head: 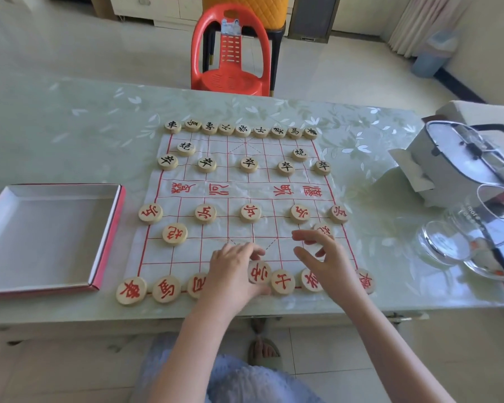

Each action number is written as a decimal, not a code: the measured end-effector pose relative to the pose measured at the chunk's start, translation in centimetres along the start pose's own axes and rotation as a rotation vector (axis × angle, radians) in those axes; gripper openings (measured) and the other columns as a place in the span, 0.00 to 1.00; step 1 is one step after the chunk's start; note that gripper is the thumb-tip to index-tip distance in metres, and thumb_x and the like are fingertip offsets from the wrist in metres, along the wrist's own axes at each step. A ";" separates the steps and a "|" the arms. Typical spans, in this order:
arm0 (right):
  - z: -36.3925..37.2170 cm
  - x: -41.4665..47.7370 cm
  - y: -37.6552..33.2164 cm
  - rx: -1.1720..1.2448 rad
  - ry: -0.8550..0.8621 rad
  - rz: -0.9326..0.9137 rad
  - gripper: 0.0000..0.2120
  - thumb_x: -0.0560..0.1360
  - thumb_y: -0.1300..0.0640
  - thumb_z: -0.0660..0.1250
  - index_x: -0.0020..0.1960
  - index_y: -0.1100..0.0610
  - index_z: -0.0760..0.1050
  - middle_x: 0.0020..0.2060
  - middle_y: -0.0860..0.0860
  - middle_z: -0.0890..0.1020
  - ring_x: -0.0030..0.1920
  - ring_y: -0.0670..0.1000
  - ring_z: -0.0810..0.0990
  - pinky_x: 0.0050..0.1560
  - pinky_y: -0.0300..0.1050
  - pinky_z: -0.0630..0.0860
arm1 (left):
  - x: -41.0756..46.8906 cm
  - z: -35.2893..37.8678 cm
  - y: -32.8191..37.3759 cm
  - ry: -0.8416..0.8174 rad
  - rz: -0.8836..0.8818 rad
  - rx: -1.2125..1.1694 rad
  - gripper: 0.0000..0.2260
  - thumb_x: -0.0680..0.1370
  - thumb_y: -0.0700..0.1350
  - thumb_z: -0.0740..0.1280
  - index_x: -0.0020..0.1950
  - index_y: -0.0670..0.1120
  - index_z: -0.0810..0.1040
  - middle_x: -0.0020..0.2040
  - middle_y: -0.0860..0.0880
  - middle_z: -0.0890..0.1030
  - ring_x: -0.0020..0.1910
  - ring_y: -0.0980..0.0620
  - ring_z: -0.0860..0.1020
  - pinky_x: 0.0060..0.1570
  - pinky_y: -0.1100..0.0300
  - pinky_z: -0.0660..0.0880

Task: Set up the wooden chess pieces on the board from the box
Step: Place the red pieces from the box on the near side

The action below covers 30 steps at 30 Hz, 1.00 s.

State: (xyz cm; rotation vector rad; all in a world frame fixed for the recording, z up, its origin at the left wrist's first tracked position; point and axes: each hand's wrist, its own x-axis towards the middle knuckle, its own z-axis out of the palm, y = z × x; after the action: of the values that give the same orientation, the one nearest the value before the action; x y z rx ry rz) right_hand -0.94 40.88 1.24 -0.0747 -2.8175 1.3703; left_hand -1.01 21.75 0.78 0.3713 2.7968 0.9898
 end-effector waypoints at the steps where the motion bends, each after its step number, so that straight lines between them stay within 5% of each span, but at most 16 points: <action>1: 0.1 -0.3 0.0 -0.001 -0.005 0.000 0.13 0.74 0.56 0.66 0.58 0.47 0.76 0.54 0.41 0.78 0.55 0.42 0.73 0.46 0.23 0.65 | 0.1 0.3 -0.2 -0.031 0.002 0.042 0.26 0.67 0.54 0.74 0.62 0.55 0.70 0.56 0.59 0.75 0.57 0.56 0.68 0.59 0.60 0.62; 21: 1.5 -2.9 -1.8 -0.025 -0.055 -0.025 0.13 0.75 0.56 0.66 0.59 0.47 0.74 0.53 0.36 0.77 0.56 0.39 0.71 0.48 0.24 0.65 | -0.1 1.8 -1.0 -0.083 0.025 0.123 0.32 0.65 0.57 0.74 0.66 0.55 0.68 0.62 0.56 0.70 0.63 0.54 0.65 0.61 0.60 0.58; 30: 3.7 -5.0 -5.1 -0.023 -0.116 -0.058 0.14 0.75 0.58 0.65 0.60 0.49 0.75 0.48 0.35 0.75 0.57 0.44 0.71 0.55 0.36 0.66 | -6.6 -2.3 -4.3 0.327 -0.079 -0.080 0.18 0.70 0.45 0.73 0.59 0.49 0.77 0.53 0.55 0.77 0.55 0.53 0.73 0.55 0.61 0.67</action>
State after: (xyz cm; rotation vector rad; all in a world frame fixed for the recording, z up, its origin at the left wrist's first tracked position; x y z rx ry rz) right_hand 3.79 34.58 2.99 0.0891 -2.9037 1.3743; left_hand 4.03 15.26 0.21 0.0930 3.0136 1.2392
